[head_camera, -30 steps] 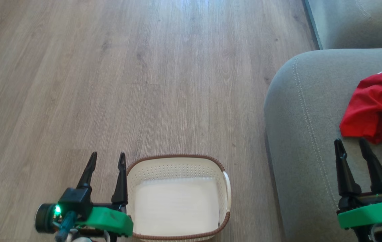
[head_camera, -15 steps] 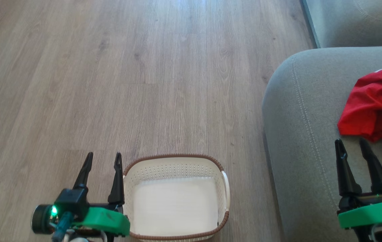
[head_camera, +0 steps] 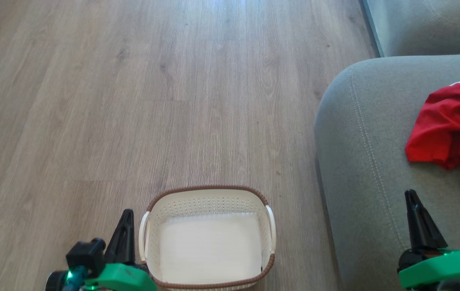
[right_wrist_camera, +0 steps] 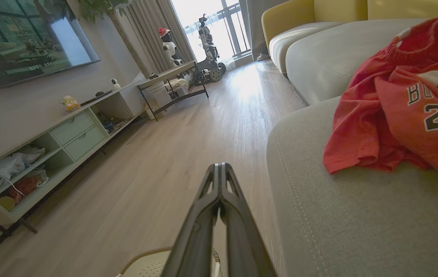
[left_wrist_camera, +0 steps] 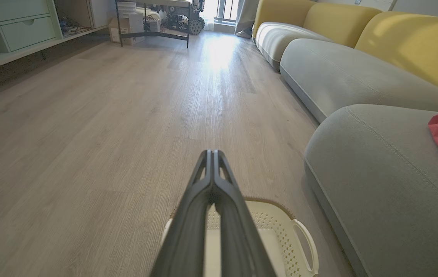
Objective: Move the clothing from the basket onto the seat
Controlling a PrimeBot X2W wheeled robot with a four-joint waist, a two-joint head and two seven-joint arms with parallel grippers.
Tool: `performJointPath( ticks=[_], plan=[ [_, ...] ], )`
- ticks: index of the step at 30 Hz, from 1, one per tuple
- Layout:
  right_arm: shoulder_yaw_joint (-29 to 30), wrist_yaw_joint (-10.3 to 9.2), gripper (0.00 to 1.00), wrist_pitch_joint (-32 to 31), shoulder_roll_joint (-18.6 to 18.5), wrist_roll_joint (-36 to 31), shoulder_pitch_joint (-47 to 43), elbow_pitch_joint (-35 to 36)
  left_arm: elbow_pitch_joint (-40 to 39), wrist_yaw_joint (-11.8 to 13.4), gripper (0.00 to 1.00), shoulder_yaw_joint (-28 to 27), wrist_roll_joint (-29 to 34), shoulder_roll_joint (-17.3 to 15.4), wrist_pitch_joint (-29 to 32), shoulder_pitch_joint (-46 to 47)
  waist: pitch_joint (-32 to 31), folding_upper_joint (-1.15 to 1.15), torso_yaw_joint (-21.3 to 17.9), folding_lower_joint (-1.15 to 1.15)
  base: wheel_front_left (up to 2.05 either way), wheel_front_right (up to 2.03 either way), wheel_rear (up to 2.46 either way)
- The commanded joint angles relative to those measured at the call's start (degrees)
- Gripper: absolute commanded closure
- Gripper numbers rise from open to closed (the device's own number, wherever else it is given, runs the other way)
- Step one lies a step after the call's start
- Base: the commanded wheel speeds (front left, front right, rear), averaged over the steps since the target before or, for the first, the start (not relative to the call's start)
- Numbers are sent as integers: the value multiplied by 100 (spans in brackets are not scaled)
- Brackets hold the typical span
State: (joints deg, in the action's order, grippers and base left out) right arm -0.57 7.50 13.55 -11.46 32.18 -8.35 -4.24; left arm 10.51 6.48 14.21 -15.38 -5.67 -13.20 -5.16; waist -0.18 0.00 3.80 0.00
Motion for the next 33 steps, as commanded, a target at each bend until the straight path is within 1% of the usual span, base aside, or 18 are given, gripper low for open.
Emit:
performJointPath(
  ticks=[1, 11, 12, 33],
  plan=[
    [59, 0, 100, -61, -37, 175, 204, 132, -165, -49, 100, -96, -211, -20, 24, 219, 1, 0, -6, 0, 0, 0, 0],
    [98, 0, 100, -227, 31, 751, 324, 23, -94, -182, 100, -235, -966, -27, 172, 314, 3, 0, -42, 0, 0, 0, 0],
    [98, 0, 100, -227, 31, 751, 324, 23, -94, -182, 100, -235, -966, -27, 172, 314, 3, 0, -42, 0, 0, 0, 0],
    [185, 0, 100, -556, 171, 1837, 548, -176, -6, -428, 100, -526, -2383, -22, 470, 476, 10, 0, -110, 0, 0, 0, 0]
  ],
)
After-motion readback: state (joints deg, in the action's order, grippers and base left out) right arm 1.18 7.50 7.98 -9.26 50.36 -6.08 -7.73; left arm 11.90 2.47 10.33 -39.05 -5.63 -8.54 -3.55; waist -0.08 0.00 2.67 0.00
